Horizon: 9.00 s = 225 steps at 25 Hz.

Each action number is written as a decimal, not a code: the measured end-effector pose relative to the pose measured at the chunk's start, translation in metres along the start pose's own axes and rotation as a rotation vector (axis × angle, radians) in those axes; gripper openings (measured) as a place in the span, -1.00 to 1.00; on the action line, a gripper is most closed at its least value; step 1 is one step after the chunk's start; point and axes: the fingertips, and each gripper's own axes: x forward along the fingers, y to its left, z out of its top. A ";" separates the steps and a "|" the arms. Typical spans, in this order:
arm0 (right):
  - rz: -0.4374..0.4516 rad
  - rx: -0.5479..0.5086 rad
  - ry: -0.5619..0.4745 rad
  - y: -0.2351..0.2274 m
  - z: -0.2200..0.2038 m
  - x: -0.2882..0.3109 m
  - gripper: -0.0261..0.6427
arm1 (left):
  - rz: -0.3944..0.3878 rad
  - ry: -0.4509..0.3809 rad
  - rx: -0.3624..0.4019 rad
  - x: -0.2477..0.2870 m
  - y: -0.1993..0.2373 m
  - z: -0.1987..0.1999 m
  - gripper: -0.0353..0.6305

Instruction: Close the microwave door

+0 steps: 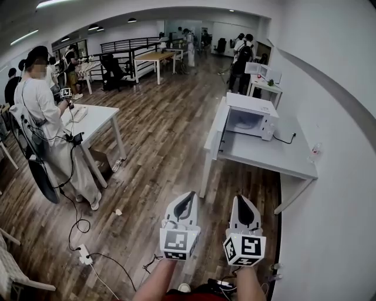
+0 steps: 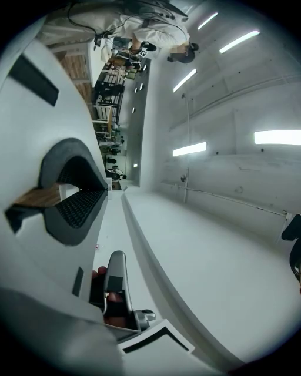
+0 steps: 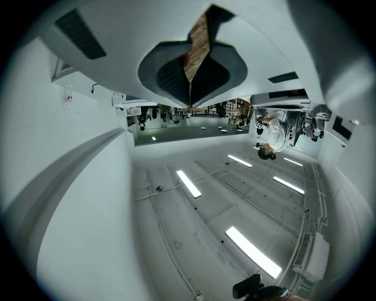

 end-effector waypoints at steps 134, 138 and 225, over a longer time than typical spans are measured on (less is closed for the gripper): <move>-0.201 0.102 0.314 -0.423 -0.249 0.387 -0.83 | -0.612 0.267 0.064 0.582 -0.119 -0.279 -0.43; -0.205 0.097 0.285 -0.469 -0.244 0.384 -0.83 | -0.539 0.271 0.061 0.604 -0.137 -0.282 -0.44; -0.010 0.040 0.203 -0.695 -0.221 0.580 -0.83 | -0.064 0.202 0.032 0.868 -0.215 -0.255 -0.48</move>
